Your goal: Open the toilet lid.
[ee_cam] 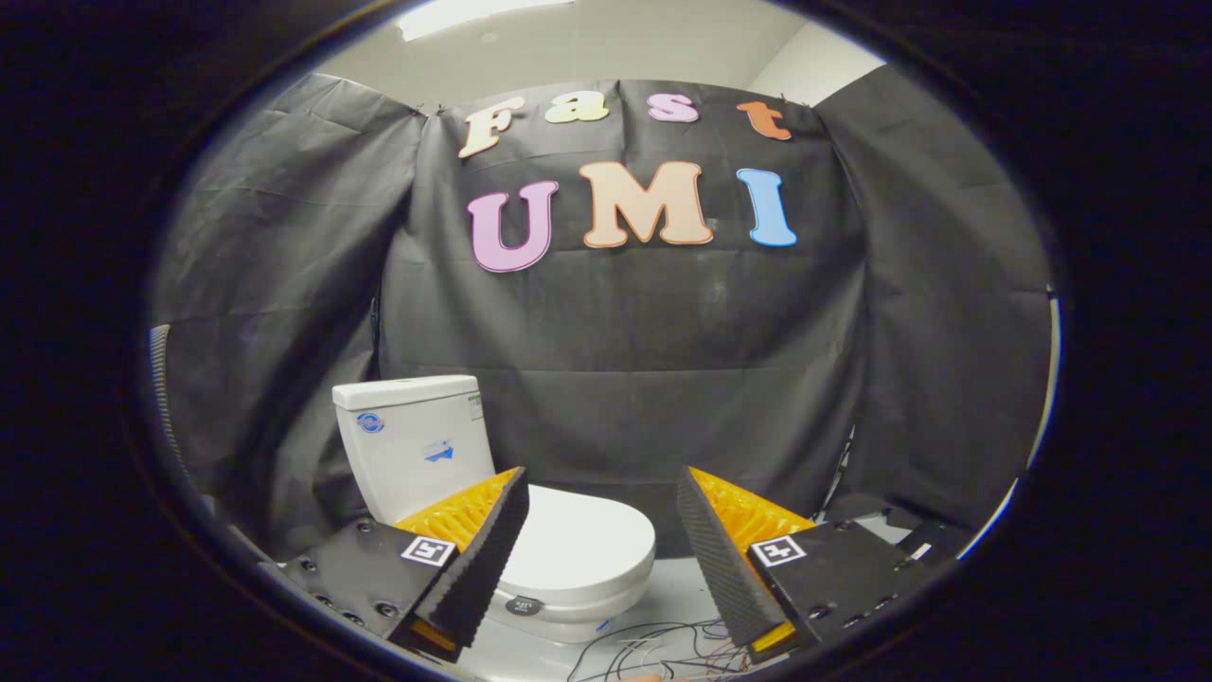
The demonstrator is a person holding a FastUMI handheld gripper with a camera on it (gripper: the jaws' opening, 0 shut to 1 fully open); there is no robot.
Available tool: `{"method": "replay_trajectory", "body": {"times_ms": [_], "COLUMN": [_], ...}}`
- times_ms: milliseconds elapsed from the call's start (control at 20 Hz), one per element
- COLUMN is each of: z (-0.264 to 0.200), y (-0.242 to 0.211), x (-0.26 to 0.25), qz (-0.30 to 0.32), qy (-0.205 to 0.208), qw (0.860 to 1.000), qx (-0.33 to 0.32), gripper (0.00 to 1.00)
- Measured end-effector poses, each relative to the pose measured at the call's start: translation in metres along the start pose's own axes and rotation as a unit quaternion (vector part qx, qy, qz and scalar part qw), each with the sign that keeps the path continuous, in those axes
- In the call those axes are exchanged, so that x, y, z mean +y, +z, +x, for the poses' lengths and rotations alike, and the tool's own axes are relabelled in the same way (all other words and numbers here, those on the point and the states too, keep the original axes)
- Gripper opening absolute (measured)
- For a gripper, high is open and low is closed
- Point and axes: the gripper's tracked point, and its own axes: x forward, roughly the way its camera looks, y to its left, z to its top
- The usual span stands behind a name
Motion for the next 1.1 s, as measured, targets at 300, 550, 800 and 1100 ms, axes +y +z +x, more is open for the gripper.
{"method": "replay_trajectory", "body": {"times_ms": [300,550,800,1100], "z": [0.001,0.013,0.053,0.084], "y": [-0.001,-0.002,-0.002,0.025], "x": [0.0,0.001,0.0,-0.011], "qz": [-0.002,-0.001,-0.002,0.043], "qy": [-0.002,-0.004,-0.01,-0.059], "qw": [1.0,1.0,1.0,0.995], "qx": [0.001,-0.001,0.002,-0.069], "gripper": [0.98,0.97,0.97,0.96]}}
